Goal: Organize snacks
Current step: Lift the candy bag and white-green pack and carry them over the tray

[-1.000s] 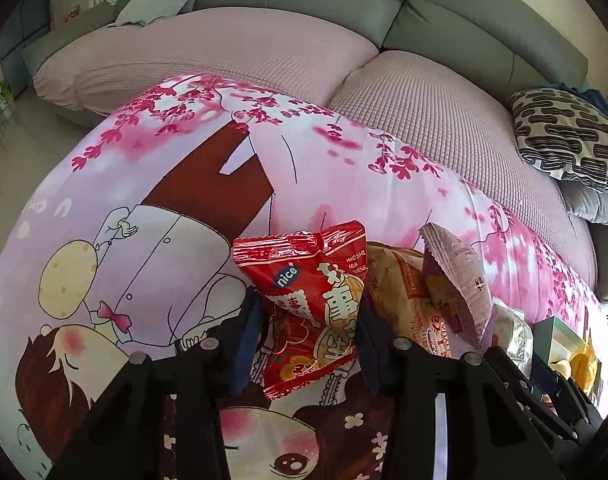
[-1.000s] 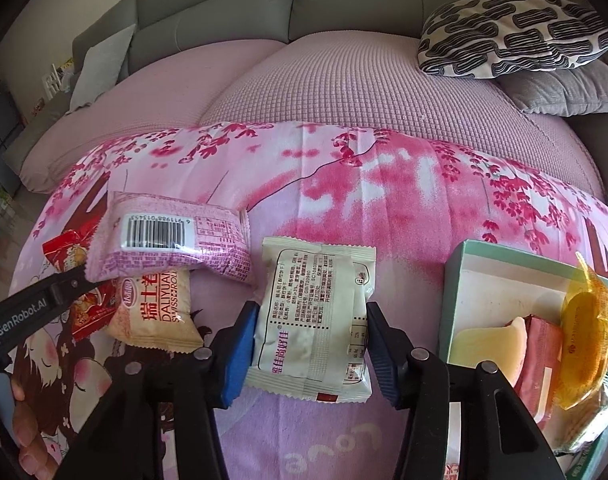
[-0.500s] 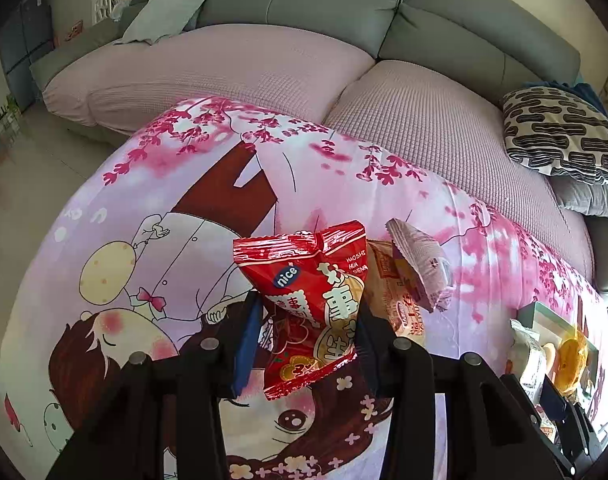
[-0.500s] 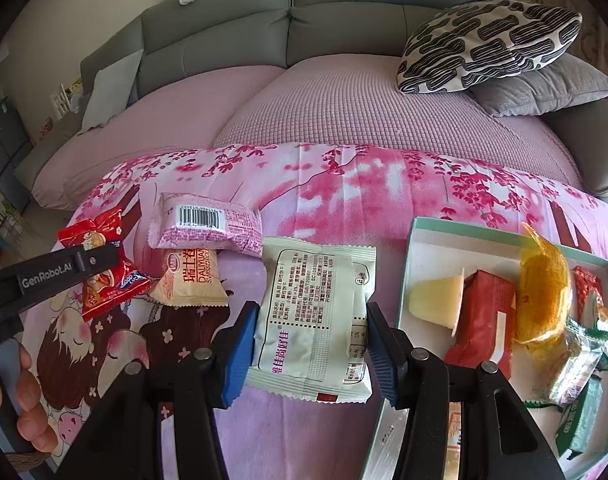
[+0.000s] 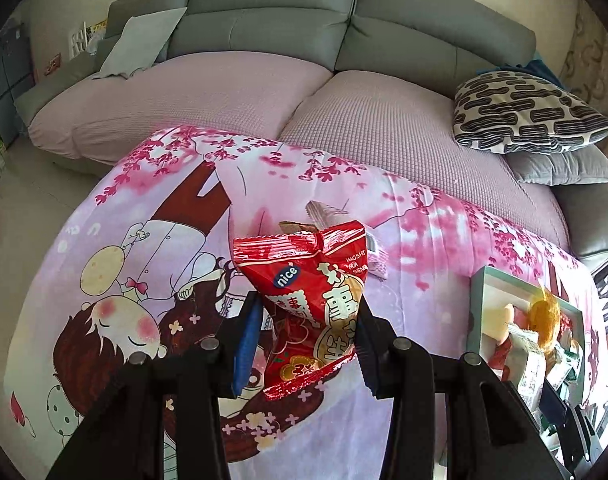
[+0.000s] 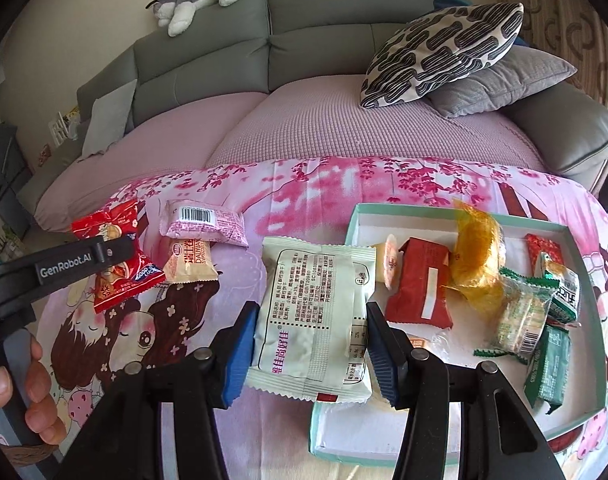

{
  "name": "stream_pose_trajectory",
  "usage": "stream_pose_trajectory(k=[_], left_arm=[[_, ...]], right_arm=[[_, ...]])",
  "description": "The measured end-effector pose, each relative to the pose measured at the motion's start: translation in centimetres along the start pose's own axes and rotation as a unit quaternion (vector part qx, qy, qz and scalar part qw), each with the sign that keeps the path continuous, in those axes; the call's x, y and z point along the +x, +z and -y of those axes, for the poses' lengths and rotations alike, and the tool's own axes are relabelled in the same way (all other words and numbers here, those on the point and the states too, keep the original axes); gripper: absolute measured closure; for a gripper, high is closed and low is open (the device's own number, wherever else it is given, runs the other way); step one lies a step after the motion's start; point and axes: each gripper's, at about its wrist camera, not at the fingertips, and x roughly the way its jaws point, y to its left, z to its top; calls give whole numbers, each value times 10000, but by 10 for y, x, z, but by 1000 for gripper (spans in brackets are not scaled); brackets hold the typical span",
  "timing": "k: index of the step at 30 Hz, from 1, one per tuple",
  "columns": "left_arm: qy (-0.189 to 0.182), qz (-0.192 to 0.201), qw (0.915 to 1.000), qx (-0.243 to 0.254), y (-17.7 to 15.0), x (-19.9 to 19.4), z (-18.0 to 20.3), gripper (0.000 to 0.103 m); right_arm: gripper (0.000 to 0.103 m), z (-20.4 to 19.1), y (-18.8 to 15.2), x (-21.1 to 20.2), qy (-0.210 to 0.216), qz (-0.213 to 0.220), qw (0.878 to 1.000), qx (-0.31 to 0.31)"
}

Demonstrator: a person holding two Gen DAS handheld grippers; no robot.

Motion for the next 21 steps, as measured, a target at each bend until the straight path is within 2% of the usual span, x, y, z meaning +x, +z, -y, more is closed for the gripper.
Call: stream_pose_trajectory(k=[7, 11, 21], left_arm=[[-176, 133, 9991, 350, -5, -11, 32, 58], [-390, 53, 9971, 644, -12, -8, 60, 58], [-1032, -118, 9833, 1491, -37, -14, 134, 58]], right_arm=[[48, 23, -2, -17, -70, 185, 9995, 247], [48, 39, 0, -23, -143, 278, 9986, 421], [48, 108, -3, -37, -749, 370, 9908, 1061]])
